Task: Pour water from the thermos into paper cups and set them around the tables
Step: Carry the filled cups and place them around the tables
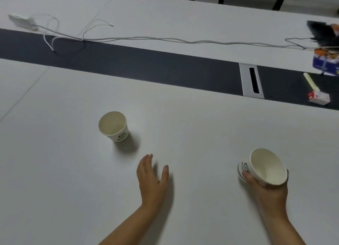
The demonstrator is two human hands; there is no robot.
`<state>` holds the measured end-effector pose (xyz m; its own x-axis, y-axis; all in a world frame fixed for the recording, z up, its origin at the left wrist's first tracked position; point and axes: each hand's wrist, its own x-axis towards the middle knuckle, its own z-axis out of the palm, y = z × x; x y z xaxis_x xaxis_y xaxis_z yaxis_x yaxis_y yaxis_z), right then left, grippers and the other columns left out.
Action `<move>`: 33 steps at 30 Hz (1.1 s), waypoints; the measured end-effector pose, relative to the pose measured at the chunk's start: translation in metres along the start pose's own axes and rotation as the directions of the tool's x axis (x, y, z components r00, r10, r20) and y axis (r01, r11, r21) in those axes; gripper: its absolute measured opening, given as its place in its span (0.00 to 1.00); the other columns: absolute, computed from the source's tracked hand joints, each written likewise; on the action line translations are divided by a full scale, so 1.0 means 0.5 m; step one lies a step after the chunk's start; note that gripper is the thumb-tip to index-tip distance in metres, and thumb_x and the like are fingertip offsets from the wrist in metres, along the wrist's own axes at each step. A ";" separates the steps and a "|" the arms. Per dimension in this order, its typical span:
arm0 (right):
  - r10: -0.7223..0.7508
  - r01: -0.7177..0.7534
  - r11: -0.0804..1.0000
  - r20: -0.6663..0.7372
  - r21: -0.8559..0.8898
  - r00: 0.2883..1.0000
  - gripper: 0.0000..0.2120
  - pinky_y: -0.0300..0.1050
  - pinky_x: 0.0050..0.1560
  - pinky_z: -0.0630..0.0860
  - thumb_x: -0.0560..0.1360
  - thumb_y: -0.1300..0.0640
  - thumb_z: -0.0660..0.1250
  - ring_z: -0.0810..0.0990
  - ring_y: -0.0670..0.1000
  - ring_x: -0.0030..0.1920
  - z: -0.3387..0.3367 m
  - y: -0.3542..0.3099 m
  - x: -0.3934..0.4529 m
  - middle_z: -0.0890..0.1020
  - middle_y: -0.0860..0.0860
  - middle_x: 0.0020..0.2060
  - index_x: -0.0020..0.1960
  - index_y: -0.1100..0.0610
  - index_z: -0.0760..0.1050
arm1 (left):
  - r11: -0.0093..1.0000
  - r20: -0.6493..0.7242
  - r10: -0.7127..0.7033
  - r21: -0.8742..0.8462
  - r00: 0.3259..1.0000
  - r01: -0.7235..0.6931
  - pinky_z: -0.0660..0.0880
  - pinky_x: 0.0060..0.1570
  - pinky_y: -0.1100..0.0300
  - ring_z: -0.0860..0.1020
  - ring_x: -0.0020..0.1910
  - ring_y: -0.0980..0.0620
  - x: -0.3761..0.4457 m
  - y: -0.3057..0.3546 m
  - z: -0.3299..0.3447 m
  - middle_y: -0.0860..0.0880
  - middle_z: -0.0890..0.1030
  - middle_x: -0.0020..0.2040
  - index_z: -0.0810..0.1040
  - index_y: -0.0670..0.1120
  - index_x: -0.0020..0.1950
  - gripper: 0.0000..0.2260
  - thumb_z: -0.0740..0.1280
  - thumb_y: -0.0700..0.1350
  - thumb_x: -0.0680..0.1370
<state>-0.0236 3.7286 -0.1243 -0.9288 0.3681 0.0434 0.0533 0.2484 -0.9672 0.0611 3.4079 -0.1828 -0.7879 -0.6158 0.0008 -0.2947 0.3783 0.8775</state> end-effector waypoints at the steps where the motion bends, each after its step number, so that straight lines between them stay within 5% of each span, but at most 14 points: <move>1: 0.003 -0.003 1.000 -0.020 0.008 1.000 0.36 0.38 0.65 0.76 0.61 0.60 0.87 0.81 0.49 0.63 -0.018 -0.004 0.012 0.82 0.46 0.62 0.63 0.41 0.75 | 0.985 0.074 0.158 0.059 0.985 -0.162 0.70 0.77 0.43 0.67 0.79 0.47 -0.027 0.001 0.023 0.47 0.70 0.78 0.73 0.46 0.78 0.24 0.69 0.53 0.84; 4: 0.028 -0.029 1.000 -0.109 -0.006 0.994 0.38 0.48 0.68 0.74 0.61 0.56 0.87 0.80 0.50 0.65 -0.080 -0.007 0.065 0.82 0.48 0.65 0.65 0.42 0.74 | 0.878 0.269 0.403 0.156 0.875 -0.453 0.71 0.76 0.42 0.68 0.80 0.43 -0.045 0.025 0.095 0.46 0.75 0.77 0.79 0.47 0.75 0.21 0.66 0.54 0.85; 8: 0.078 -0.088 0.995 -0.217 -0.041 0.973 0.43 0.51 0.69 0.75 0.59 0.49 0.86 0.81 0.53 0.66 -0.154 0.008 0.165 0.82 0.50 0.66 0.71 0.47 0.73 | 0.731 0.465 0.405 0.353 0.787 -0.584 0.59 0.81 0.35 0.55 0.87 0.39 -0.015 0.063 0.181 0.44 0.64 0.86 0.71 0.54 0.83 0.30 0.59 0.67 0.85; 13: 0.094 -0.119 0.989 -0.253 -0.089 0.963 0.45 0.49 0.67 0.76 0.63 0.54 0.88 0.81 0.53 0.65 -0.211 0.047 0.268 0.82 0.50 0.66 0.74 0.53 0.71 | 0.696 0.496 0.332 0.445 0.802 -0.564 0.49 0.83 0.34 0.51 0.88 0.38 0.002 0.075 0.197 0.42 0.59 0.87 0.67 0.55 0.85 0.32 0.55 0.69 0.85; 33: 0.122 -0.112 0.992 -0.331 0.050 0.936 0.45 0.46 0.61 0.80 0.63 0.55 0.86 0.81 0.48 0.65 -0.208 0.094 0.361 0.80 0.49 0.68 0.75 0.55 0.69 | 0.694 0.509 0.265 0.489 0.819 -0.528 0.46 0.84 0.37 0.45 0.88 0.46 0.010 0.068 0.160 0.48 0.55 0.89 0.64 0.60 0.86 0.31 0.55 0.69 0.84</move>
<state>-0.1505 3.8998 -0.1358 -0.7413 0.6711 0.0054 0.1380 0.1603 -0.9774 0.0038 3.4729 -0.1914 -0.9986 -0.0525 -0.0108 -0.0527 0.9259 0.3741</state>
